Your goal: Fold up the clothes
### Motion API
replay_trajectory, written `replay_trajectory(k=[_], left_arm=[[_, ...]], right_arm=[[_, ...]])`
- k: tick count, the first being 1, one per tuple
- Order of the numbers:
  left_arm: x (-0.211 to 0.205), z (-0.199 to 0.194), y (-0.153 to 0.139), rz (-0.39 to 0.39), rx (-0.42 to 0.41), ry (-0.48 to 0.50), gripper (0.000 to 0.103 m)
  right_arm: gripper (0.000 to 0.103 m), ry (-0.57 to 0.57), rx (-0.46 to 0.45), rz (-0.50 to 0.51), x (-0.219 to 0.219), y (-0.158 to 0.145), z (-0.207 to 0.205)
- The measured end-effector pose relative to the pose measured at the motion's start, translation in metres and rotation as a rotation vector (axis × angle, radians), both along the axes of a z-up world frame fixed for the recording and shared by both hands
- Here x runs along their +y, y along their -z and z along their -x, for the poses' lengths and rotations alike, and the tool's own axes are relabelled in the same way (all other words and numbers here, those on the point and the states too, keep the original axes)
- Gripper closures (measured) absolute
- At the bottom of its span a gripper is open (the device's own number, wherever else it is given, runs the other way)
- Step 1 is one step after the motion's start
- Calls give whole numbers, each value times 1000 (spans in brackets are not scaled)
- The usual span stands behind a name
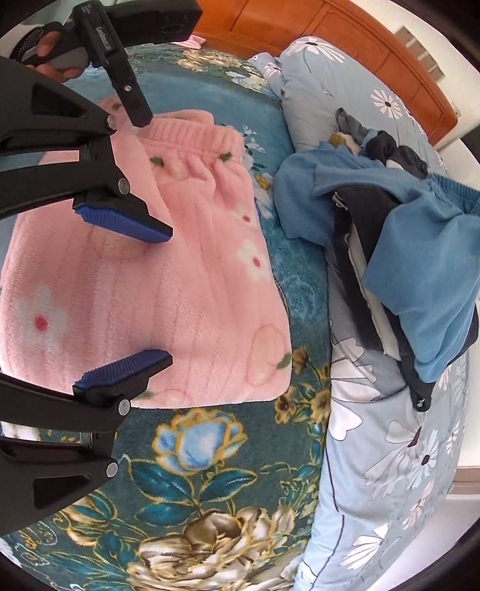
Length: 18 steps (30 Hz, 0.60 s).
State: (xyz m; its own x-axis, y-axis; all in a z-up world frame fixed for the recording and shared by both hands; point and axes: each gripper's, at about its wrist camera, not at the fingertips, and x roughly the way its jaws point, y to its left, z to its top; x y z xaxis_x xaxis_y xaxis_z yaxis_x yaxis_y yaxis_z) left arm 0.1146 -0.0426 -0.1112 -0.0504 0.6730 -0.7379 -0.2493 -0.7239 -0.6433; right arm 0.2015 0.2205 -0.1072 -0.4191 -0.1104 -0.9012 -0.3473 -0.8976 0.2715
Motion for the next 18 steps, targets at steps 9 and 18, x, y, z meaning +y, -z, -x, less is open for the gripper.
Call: replay_trajectory(k=[9, 18], left_arm=[[7, 4, 3, 36, 13, -11, 85], [-45, 16, -36, -85, 66, -126, 87]], right_arm=[[41, 28, 10, 43, 11, 3, 5], [41, 4, 61, 61, 11, -11, 5]])
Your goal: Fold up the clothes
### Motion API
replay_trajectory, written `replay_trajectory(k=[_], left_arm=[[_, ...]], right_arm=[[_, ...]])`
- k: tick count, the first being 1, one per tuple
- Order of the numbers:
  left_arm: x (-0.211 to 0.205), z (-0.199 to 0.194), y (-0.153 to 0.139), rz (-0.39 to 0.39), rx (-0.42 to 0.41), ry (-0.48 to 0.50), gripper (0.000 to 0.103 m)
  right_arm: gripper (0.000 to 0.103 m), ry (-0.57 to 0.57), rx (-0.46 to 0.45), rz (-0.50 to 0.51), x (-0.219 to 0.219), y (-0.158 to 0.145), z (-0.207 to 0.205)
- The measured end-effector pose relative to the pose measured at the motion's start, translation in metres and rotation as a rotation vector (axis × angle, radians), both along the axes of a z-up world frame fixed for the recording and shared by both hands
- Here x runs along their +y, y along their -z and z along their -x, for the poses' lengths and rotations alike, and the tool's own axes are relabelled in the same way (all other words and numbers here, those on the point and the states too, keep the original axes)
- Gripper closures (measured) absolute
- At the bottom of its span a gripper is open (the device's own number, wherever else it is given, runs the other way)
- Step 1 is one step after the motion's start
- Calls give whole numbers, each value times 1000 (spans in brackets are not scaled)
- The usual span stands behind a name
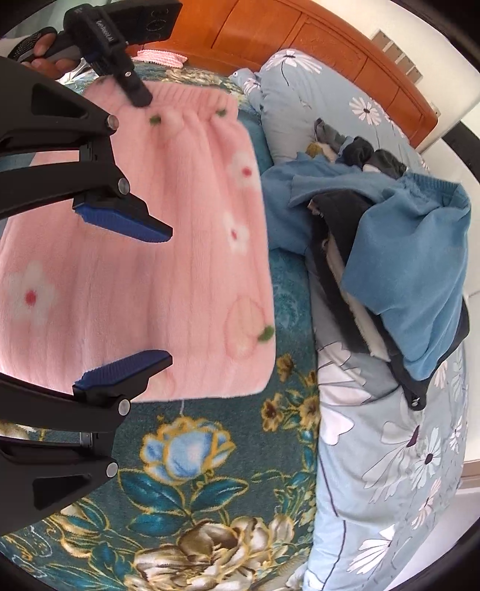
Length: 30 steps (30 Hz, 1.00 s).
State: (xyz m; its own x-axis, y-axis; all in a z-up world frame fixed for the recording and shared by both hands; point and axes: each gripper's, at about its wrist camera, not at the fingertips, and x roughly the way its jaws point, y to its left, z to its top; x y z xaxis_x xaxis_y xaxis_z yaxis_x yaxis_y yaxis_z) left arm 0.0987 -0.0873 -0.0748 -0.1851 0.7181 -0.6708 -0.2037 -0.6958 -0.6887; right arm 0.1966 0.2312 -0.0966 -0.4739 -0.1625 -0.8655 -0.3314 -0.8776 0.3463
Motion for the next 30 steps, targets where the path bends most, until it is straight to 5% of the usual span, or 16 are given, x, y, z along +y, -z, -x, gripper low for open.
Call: replay_trajectory(k=[4, 8, 13, 18, 22, 25, 30], left_arm=[[-23, 2, 50, 101, -141, -62, 87], [-37, -4, 65, 16, -183, -122, 84], [-23, 1, 41, 44, -123, -77, 80], [-14, 2, -14, 122, 59, -82, 62], [30, 15, -43, 122, 165, 25, 54], [63, 26, -25, 214, 155, 116, 54], [50, 37, 26, 313, 15, 101, 56]], right_arm=[[41, -30, -47, -19, -7, 13, 4], [41, -38, -85, -21, -13, 28, 5], [41, -37, -96, -25, -9, 28, 7], [41, -46, -33, -14, -7, 8, 6], [41, -100, -16, -25, -17, 6, 28], [41, -112, -23, -12, -21, 14, 47], [41, -134, -94, -1, -24, 38, 66]])
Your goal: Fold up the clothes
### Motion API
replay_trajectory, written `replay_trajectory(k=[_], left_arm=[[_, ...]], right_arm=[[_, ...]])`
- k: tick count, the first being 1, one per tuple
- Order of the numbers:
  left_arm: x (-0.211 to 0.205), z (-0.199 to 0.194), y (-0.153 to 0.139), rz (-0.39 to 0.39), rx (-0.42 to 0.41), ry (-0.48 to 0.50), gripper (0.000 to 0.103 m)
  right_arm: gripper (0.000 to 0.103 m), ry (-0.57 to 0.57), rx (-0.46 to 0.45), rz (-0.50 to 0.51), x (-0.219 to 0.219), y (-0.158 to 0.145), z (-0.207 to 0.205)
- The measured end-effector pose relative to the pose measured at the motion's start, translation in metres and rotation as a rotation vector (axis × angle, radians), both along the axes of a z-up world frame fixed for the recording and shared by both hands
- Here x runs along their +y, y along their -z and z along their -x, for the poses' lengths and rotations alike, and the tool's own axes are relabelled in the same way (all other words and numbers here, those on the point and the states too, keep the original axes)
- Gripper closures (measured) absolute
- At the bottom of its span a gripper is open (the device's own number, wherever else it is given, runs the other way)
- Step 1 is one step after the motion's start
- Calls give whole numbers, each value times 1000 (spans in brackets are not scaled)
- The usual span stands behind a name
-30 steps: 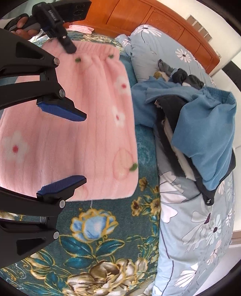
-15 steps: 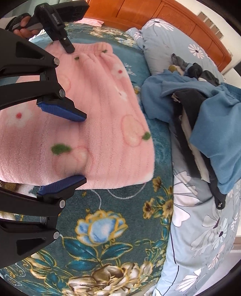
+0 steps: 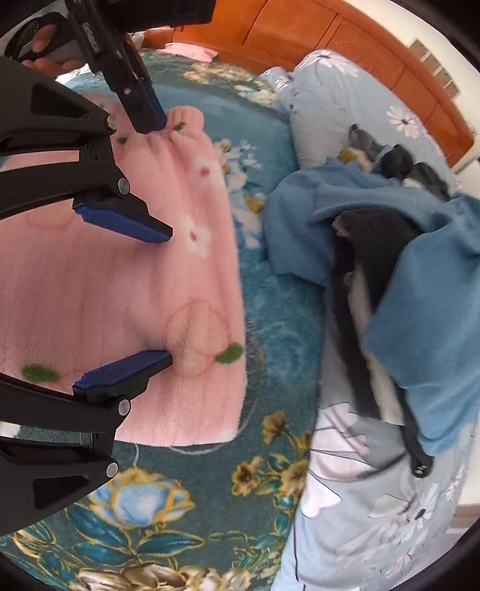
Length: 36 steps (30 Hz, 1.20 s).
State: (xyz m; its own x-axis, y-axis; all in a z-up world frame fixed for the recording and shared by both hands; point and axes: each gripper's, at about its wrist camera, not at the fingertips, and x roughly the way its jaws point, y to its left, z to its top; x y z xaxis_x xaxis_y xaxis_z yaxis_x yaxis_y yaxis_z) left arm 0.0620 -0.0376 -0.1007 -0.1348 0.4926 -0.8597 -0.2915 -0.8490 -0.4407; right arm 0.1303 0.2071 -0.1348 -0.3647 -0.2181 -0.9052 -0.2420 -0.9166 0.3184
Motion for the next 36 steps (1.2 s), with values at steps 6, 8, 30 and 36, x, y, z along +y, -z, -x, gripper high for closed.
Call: replay_trajectory(k=[6, 8, 30, 36], left_arm=[[-18, -3, -4, -104, -37, -45, 57], [-22, -7, -19, -161, -20, -55, 57], [-27, -69, -3, -61, -2, 21, 57], [-30, -73, -22, -95, 33, 25, 56]], right_arm=[[38, -46, -17, -24, -8, 7, 3], [38, -51, 3, -33, -8, -2, -2], [35, -118, -36, -106, -36, 3, -91], [34, -135, -31, -80, -32, -3, -89]])
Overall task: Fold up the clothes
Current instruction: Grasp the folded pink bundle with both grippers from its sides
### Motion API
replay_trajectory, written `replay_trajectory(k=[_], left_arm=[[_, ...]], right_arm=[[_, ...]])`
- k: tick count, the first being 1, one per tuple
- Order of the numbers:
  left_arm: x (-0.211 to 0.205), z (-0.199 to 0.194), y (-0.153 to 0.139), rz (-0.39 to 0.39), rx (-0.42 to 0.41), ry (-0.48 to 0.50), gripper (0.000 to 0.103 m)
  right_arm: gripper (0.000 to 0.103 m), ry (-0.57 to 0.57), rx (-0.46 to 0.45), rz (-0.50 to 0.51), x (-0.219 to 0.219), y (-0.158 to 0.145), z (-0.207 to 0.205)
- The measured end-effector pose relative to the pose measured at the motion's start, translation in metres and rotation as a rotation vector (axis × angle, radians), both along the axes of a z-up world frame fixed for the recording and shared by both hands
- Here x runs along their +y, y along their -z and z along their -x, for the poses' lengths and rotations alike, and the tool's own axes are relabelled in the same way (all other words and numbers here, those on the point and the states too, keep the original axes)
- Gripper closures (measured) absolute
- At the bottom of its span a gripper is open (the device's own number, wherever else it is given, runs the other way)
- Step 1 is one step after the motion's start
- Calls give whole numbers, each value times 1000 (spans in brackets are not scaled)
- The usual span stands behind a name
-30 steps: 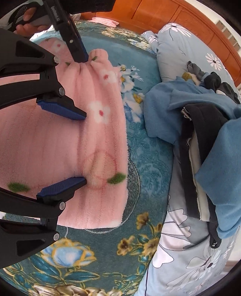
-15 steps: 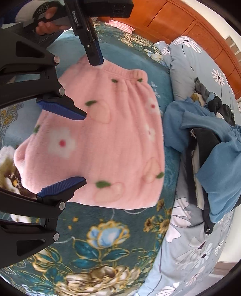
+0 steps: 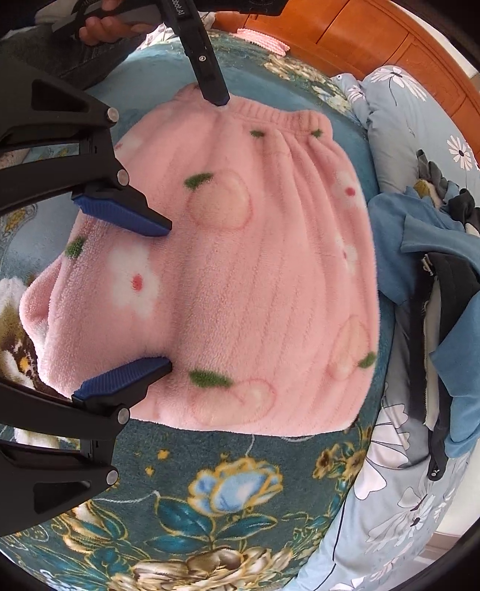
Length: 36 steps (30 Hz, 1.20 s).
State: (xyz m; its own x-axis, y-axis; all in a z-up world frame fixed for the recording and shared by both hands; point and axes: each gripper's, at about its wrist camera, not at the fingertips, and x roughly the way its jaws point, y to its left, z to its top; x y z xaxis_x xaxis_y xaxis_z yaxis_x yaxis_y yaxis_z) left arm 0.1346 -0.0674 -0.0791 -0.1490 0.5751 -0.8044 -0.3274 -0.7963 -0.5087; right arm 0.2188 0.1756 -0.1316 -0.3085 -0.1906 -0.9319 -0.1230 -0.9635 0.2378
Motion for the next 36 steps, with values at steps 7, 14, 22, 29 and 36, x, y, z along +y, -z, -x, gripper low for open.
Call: replay_trajectory(k=[7, 14, 22, 29, 36], left_arm=[[-26, 10, -14, -9, 52, -82, 17], [-37, 37, 24, 44, -61, -135, 10], [-4, 54, 55, 84, -101, -31, 9], [1, 59, 75, 61, -136, 7, 6], [-8, 55, 95, 13, -193, -3, 0]], right_arm=[[31, -6, 64, 89, 32, -25, 1], [11, 44, 36, 232, 64, -6, 3], [10, 144, 89, 450, 97, 28, 8], [10, 125, 53, 585, 106, 57, 15], [10, 106, 78, 656, 104, 67, 14]])
